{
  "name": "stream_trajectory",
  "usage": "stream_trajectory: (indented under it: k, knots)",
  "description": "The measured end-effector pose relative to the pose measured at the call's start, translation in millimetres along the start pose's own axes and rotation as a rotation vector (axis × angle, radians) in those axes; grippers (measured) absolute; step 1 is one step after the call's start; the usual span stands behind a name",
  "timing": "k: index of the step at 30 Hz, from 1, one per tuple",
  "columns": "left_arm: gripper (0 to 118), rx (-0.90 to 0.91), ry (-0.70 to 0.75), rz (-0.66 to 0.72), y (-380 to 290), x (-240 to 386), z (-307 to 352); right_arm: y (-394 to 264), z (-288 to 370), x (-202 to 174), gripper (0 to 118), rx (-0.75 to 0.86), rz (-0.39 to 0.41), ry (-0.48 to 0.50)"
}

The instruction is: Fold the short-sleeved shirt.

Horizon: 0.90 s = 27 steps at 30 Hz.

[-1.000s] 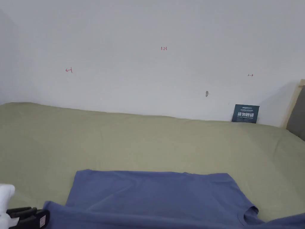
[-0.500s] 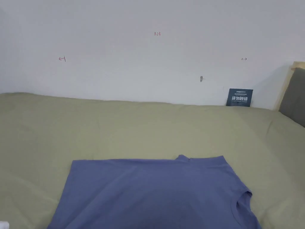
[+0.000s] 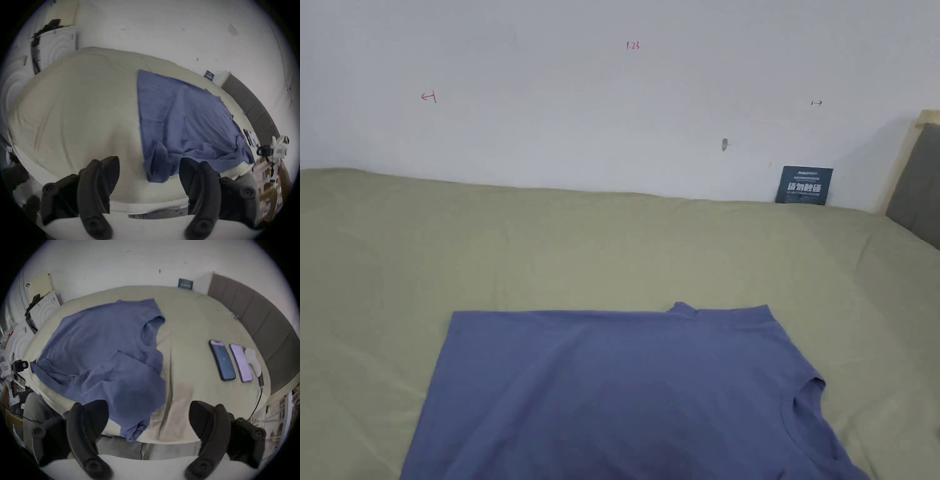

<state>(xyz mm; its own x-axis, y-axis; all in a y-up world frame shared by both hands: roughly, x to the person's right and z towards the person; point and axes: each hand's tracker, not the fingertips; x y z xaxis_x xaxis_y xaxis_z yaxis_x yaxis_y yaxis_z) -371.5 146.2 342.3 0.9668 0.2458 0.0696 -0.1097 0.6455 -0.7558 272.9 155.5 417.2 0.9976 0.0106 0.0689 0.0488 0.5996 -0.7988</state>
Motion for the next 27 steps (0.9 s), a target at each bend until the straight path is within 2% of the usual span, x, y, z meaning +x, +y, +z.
stream_trajectory:
  k: [3, 7, 8, 9, 10, 11, 12, 14, 20, 21, 22, 23, 24, 25, 27]
  knots:
    - [83, 0.126, 0.014, 0.036, 2, 10, 25, 8, 23, -12, 100, 0.124, -0.014, 0.01]
    - [82, 0.297, 0.073, 0.016, 6, 47, 63, 16, 62, -36, 100, 0.382, -0.046, 0.019]
    - [80, 0.328, 0.068, 0.009, 5, 55, 71, 16, 69, -41, 98, 0.43, -0.066, 0.023]
    - [75, 0.353, 0.07, 0.005, 3, 64, 80, 14, 76, -46, 90, 0.476, -0.082, 0.036]
    - [59, 0.363, 0.09, -0.008, 2, 77, 87, 12, 83, -51, 72, 0.514, -0.089, 0.038]
    - [19, 0.384, 0.094, -0.029, -1, 86, 93, 10, 88, -58, 33, 0.545, -0.099, 0.025]
    - [0, 0.403, 0.101, -0.058, -5, 93, 96, 8, 89, -64, 0, 0.528, -0.086, 0.019]
    - [0, 0.412, 0.117, -0.12, -11, 100, 96, 4, 86, -75, 0, 0.493, -0.051, -0.043]
    - [0, 0.273, 0.141, -0.154, -17, 92, 75, -10, 79, -78, 0, 0.457, -0.056, 0.014]
    - [3, 0.214, 0.134, -0.137, -15, 84, 65, -12, 77, -77, 0, 0.452, -0.059, 0.015]
    - [16, 0.154, 0.099, -0.116, -12, 81, 53, -13, 75, -75, 0, 0.444, -0.063, 0.016]
    - [50, 0.103, 0.066, -0.072, -12, 72, 42, -13, 77, -75, 0, 0.435, -0.066, 0.019]
    - [79, 0.066, 0.026, -0.045, -12, 66, 32, -14, 75, -73, 0, 0.429, -0.071, 0.021]
    - [95, 0.045, -0.021, -0.028, -14, 59, 22, -14, 74, -71, 0, 0.42, -0.077, 0.026]
    - [96, 0.004, -0.049, -0.002, -11, 56, 2, -14, 76, -68, 0, 0.41, -0.082, 0.023]
